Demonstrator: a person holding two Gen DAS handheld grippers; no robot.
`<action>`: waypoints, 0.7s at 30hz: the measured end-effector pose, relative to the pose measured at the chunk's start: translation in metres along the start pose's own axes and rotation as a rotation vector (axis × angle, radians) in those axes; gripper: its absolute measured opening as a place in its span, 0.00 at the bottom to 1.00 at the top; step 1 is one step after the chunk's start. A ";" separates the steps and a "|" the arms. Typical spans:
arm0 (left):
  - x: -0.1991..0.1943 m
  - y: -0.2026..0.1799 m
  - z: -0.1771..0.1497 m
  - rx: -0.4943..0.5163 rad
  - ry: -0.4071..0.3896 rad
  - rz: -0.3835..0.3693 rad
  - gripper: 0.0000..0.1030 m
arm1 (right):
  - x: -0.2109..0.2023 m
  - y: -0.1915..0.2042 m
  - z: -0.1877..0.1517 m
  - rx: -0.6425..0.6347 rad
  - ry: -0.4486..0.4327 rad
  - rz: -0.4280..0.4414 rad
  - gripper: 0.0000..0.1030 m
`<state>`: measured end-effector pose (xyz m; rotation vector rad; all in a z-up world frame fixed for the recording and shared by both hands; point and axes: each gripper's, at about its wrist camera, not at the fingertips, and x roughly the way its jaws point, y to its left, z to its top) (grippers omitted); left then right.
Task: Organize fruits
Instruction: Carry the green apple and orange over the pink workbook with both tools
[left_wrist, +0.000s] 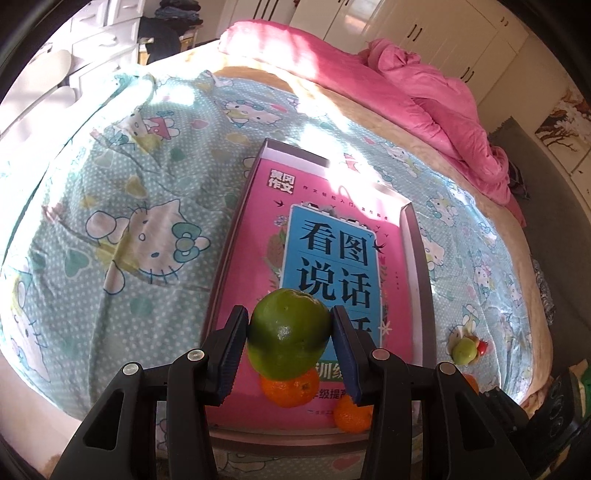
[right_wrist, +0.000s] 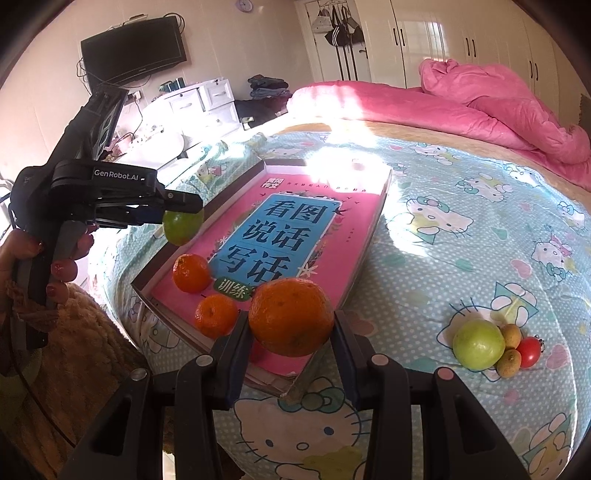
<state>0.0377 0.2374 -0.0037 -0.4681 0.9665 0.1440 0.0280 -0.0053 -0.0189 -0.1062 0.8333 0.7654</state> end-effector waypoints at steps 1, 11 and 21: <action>0.000 0.001 -0.001 0.000 0.002 0.005 0.46 | 0.001 0.000 0.000 -0.001 0.002 0.001 0.41; -0.003 0.002 -0.012 0.018 0.021 0.042 0.46 | 0.007 0.002 -0.001 -0.013 0.022 -0.003 0.41; -0.007 0.003 -0.034 0.031 0.050 0.064 0.46 | 0.022 0.012 0.001 -0.055 0.044 -0.028 0.41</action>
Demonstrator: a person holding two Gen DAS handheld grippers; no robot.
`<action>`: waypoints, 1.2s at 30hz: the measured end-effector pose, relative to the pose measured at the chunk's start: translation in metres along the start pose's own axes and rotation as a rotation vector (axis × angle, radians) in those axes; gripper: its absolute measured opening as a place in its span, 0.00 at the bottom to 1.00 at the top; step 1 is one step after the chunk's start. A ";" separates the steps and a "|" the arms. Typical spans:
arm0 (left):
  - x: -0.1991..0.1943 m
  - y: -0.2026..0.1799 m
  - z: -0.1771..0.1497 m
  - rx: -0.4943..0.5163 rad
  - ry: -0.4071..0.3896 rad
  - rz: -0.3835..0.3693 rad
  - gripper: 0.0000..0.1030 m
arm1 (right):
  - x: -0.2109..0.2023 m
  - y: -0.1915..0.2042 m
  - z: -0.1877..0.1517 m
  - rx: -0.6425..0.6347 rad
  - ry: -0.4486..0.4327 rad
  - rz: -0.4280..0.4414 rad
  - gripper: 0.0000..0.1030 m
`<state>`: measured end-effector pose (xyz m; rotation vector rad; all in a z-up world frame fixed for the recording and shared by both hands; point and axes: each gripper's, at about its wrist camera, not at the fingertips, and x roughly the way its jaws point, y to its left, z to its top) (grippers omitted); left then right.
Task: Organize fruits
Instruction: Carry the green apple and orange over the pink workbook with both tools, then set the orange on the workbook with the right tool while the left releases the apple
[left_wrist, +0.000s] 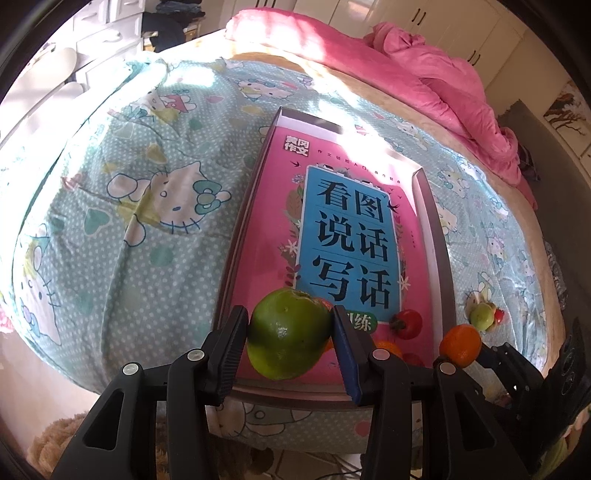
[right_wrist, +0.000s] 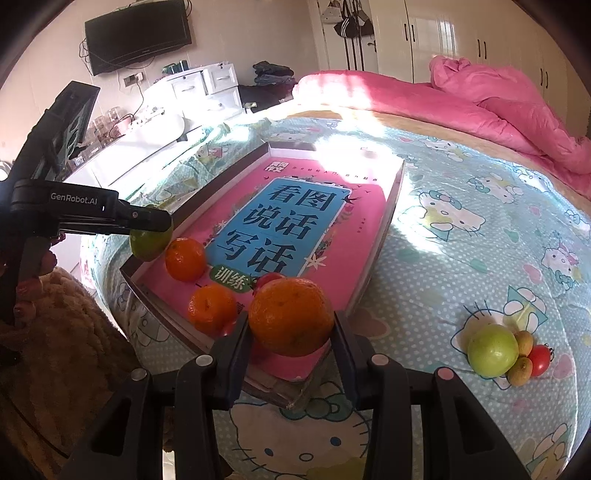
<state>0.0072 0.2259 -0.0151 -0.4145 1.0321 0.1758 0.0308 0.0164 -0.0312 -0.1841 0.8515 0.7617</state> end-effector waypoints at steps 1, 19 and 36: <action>-0.001 -0.001 -0.001 0.007 -0.001 0.004 0.46 | 0.001 0.002 0.000 -0.011 0.002 -0.005 0.41; 0.006 -0.004 -0.015 0.018 0.031 0.053 0.46 | 0.021 0.026 0.003 -0.254 0.065 -0.154 0.41; 0.013 -0.001 -0.014 0.008 0.027 0.086 0.46 | 0.028 0.024 -0.003 -0.185 0.080 -0.004 0.41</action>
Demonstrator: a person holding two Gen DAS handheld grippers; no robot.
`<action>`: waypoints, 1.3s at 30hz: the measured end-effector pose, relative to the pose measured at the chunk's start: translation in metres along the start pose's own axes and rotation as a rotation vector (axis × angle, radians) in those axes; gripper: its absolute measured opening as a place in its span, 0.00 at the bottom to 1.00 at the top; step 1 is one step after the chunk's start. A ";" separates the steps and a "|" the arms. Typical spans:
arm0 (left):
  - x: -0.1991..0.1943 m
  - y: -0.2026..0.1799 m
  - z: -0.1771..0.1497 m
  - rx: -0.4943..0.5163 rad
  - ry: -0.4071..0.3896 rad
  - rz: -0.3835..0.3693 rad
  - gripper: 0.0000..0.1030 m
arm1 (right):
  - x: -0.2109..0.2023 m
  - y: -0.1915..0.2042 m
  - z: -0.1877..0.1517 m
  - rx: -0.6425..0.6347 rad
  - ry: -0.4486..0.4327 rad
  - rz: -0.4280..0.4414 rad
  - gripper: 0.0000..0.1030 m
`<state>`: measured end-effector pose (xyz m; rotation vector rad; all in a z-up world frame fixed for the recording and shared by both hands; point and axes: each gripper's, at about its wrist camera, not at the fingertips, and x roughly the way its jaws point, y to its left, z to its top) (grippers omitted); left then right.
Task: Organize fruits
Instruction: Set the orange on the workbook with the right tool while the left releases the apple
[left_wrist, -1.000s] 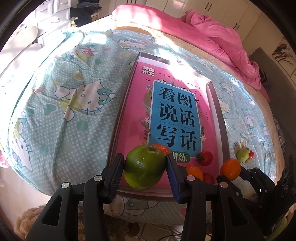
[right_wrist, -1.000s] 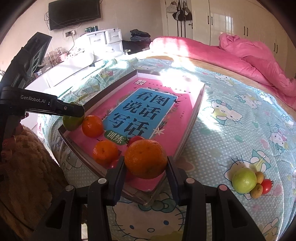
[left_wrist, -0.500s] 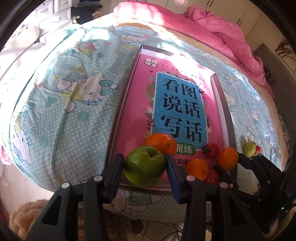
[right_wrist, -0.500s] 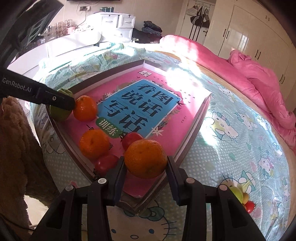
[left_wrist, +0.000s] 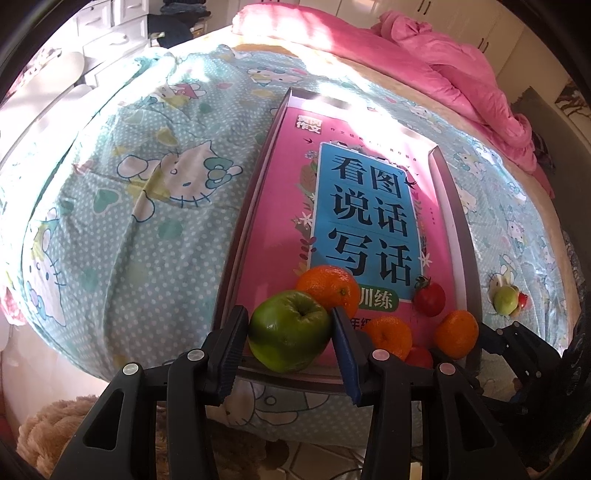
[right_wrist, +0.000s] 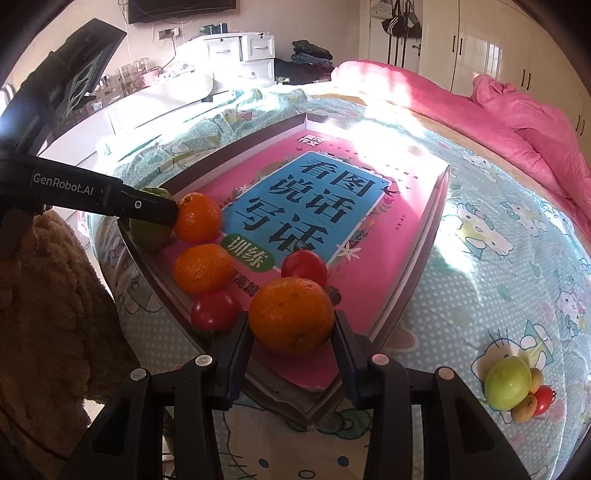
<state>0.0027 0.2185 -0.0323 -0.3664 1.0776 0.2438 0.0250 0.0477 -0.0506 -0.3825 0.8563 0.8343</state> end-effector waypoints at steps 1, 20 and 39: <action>0.000 0.000 0.000 0.000 0.000 0.000 0.46 | -0.001 0.001 0.000 0.000 -0.001 -0.002 0.41; -0.001 -0.010 -0.006 0.036 -0.008 0.049 0.46 | -0.026 0.002 -0.005 0.058 -0.037 -0.042 0.61; -0.009 -0.025 -0.009 0.062 -0.035 0.045 0.55 | -0.048 -0.007 -0.007 0.110 -0.084 -0.075 0.73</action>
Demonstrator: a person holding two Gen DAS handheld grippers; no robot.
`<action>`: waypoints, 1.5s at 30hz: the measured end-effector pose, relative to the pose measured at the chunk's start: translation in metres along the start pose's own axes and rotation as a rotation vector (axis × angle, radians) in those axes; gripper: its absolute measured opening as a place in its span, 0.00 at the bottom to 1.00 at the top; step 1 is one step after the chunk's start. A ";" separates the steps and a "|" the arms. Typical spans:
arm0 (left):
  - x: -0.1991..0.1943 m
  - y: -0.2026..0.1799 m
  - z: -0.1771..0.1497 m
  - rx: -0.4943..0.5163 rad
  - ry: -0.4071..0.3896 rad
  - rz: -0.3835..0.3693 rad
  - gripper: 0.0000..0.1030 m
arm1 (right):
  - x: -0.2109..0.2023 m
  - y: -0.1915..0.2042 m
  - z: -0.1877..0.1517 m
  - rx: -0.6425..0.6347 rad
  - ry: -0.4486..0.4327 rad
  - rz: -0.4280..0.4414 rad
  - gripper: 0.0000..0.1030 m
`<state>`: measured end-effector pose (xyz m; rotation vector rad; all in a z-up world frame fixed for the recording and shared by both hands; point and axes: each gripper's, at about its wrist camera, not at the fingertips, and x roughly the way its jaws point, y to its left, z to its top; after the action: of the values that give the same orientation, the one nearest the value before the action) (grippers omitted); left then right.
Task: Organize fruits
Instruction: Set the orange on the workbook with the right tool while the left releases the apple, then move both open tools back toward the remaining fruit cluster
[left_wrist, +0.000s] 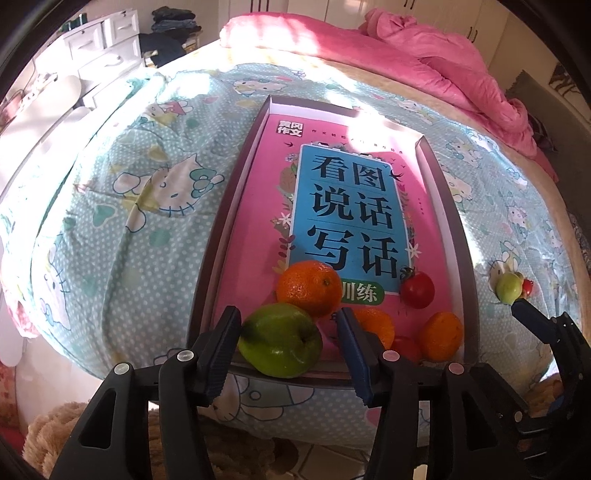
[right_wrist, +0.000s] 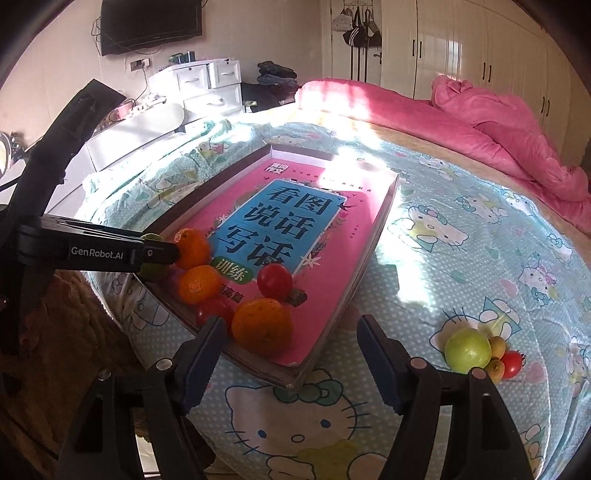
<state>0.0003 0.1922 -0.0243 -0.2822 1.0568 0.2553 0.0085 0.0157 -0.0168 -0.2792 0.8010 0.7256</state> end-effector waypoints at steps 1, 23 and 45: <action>-0.001 -0.001 0.000 0.000 -0.003 -0.005 0.55 | -0.002 0.000 0.001 -0.002 -0.006 0.001 0.75; -0.025 -0.029 0.007 0.017 -0.134 -0.028 0.74 | -0.035 -0.025 0.001 0.051 -0.099 -0.073 0.84; -0.048 -0.055 0.005 0.073 -0.224 -0.080 0.75 | -0.069 -0.066 -0.007 0.166 -0.196 -0.106 0.96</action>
<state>0.0006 0.1393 0.0264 -0.2244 0.8297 0.1715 0.0167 -0.0696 0.0268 -0.0983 0.6508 0.5733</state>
